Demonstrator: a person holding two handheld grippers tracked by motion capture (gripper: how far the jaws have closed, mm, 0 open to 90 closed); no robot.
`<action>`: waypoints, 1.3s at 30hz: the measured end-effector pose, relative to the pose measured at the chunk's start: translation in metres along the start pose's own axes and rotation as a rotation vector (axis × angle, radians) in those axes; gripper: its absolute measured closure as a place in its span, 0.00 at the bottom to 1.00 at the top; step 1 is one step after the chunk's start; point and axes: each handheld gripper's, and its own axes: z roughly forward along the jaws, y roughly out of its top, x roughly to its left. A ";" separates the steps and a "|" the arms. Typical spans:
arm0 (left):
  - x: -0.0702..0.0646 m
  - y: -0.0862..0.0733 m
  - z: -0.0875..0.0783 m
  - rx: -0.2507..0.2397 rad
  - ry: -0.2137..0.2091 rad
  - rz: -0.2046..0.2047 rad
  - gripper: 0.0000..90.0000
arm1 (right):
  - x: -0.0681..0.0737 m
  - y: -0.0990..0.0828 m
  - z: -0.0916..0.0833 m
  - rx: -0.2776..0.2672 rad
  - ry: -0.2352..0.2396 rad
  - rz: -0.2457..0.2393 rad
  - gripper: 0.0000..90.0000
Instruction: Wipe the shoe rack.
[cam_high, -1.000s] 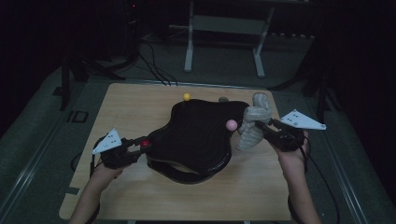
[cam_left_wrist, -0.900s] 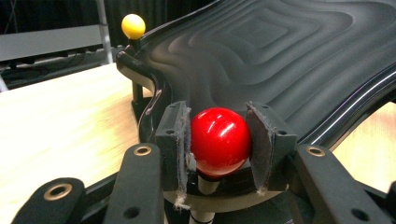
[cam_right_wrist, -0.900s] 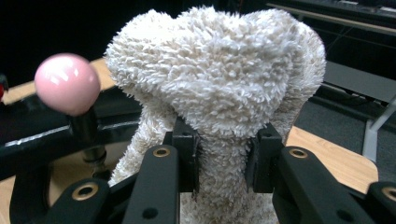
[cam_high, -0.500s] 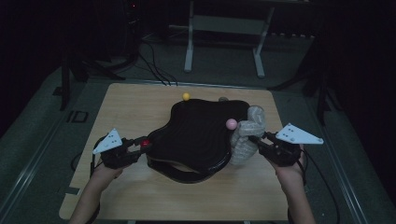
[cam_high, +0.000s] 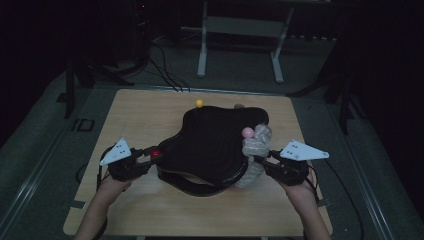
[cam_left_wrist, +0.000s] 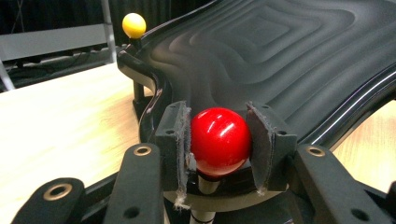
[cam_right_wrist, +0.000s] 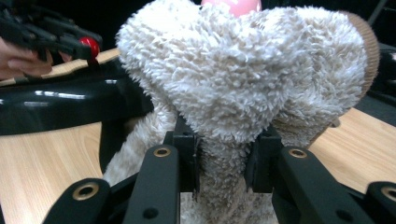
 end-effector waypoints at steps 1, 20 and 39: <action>0.000 0.000 0.000 0.000 0.000 -0.001 0.66 | 0.002 0.002 -0.004 -0.011 0.005 -0.011 0.78; -0.002 0.001 0.000 0.006 0.013 0.002 0.66 | 0.030 -0.009 -0.018 -0.037 0.068 -0.020 0.78; -0.002 0.001 0.000 0.009 0.015 0.009 0.66 | 0.043 -0.015 -0.023 -0.026 0.035 -0.031 0.78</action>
